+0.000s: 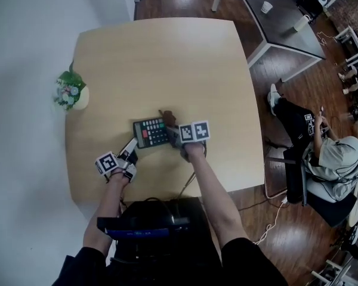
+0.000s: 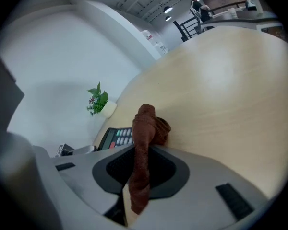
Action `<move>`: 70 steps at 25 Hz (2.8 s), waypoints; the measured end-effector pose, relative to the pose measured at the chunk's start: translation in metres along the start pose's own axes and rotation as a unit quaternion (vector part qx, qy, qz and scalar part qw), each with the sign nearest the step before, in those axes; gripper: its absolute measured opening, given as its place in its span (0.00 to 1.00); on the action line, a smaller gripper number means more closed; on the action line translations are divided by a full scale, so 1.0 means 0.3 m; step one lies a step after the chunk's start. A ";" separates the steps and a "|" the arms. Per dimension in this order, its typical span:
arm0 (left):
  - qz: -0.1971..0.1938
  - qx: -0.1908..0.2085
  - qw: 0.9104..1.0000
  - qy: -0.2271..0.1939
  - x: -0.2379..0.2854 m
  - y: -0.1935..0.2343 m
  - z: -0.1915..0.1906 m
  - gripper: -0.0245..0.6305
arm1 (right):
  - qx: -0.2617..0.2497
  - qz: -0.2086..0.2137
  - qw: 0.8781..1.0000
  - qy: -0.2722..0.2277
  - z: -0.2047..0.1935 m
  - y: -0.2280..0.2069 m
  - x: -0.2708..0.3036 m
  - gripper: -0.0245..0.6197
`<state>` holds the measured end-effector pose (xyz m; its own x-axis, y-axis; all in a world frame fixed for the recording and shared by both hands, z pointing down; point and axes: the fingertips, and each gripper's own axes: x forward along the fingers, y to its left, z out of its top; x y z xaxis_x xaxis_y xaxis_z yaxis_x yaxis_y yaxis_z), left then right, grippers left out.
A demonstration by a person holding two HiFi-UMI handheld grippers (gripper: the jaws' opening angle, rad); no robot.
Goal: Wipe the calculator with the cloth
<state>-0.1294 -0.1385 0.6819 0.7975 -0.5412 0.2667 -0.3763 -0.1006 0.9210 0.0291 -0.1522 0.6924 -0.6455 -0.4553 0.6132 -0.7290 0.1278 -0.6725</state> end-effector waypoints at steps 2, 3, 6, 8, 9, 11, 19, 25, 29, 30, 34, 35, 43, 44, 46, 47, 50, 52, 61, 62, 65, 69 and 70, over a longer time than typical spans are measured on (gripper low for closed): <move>-0.020 0.002 1.000 -0.001 -0.011 -0.022 0.011 0.14 | 0.023 0.008 1.000 -0.002 -0.120 0.020 -0.065 0.15; -0.023 0.031 0.999 0.000 -0.027 -0.031 0.033 0.14 | 0.028 0.009 1.000 -0.003 -0.184 0.030 -0.103 0.15; 0.007 0.245 0.968 0.043 -0.086 -0.032 0.127 0.14 | 0.022 -0.007 1.000 -0.005 -0.346 0.042 -0.223 0.15; 0.042 0.469 0.874 0.121 -0.094 -0.029 0.142 0.17 | 0.015 -0.027 0.999 -0.011 -0.410 0.033 -0.294 0.15; 0.052 0.581 0.795 0.164 -0.087 -0.035 0.131 0.19 | 0.013 -0.038 0.999 -0.016 -0.429 0.029 -0.324 0.15; 0.045 0.751 0.619 0.226 -0.061 -0.053 0.085 0.20 | 0.016 -0.053 0.998 -0.035 -0.435 0.030 -0.371 0.15; -0.032 0.917 0.302 0.258 0.019 -0.062 -0.048 0.33 | 0.049 -0.059 0.989 -0.124 -0.430 0.131 -0.504 0.15; -0.050 0.929 0.228 0.286 0.050 0.003 -0.043 0.44 | 0.059 -0.087 0.982 -0.157 -0.472 0.168 -0.568 0.15; -0.042 0.921 0.211 0.325 0.099 0.076 -0.068 0.48 | 0.060 -0.092 0.979 -0.170 -0.475 0.184 -0.573 0.15; -0.039 0.917 0.216 0.332 0.100 0.084 -0.064 0.49 | 0.057 -0.092 0.979 -0.173 -0.469 0.192 -0.575 0.15; -0.021 0.922 0.223 0.316 0.113 0.062 -0.060 0.26 | 0.052 -0.089 0.979 -0.177 -0.448 0.217 -0.587 0.15; -0.022 0.919 0.234 0.317 0.126 0.043 -0.077 0.25 | 0.052 -0.088 0.979 -0.179 -0.443 0.222 -0.589 0.15; -0.040 0.633 0.714 0.297 0.161 -0.266 -0.018 0.12 | 0.028 -0.071 0.977 -0.199 -0.366 0.262 -0.617 0.15; -0.066 0.548 0.787 0.276 0.147 -0.317 0.008 0.12 | 0.024 -0.067 0.976 -0.205 -0.350 0.262 -0.624 0.15; -0.138 0.373 0.891 0.221 0.094 -0.427 0.046 0.11 | 0.014 -0.053 0.975 -0.218 -0.313 0.269 -0.640 0.15; -0.175 0.310 0.914 0.196 0.059 -0.476 0.052 0.11 | 0.005 -0.041 0.974 -0.224 -0.290 0.280 -0.648 0.15; -0.258 0.220 0.927 0.158 -0.061 -0.594 0.019 0.12 | -0.043 0.010 0.971 -0.234 -0.197 0.364 -0.667 0.15; -0.296 0.205 0.922 0.144 -0.130 -0.668 -0.023 0.12 | -0.092 0.055 0.965 -0.240 -0.113 0.466 -0.701 0.15; -0.315 0.267 0.898 0.150 -0.225 -0.869 -0.295 0.12 | -0.300 0.161 0.929 -0.144 0.070 0.783 -0.746 0.15; -0.317 0.269 0.898 0.143 -0.231 -0.887 -0.307 0.12 | -0.302 0.155 0.930 -0.139 0.071 0.753 -0.753 0.15; -0.318 0.269 0.901 0.119 -0.243 -0.927 -0.327 0.12 | -0.283 0.123 0.940 -0.144 0.100 0.604 -0.782 0.15; -0.296 0.257 0.915 0.099 -0.238 -0.926 -0.336 0.11 | -0.257 0.075 0.950 -0.161 0.143 0.434 -0.815 0.15; -0.294 0.251 0.917 0.095 -0.233 -0.923 -0.334 0.11 | -0.257 0.066 0.949 -0.170 0.156 0.418 -0.838 0.15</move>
<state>-0.0336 0.0110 0.4367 0.9820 -0.1191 -0.1464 0.0143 -0.7266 0.6870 0.1105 -0.0630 0.4346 -0.6914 -0.6526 0.3100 -0.7185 0.5763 -0.3894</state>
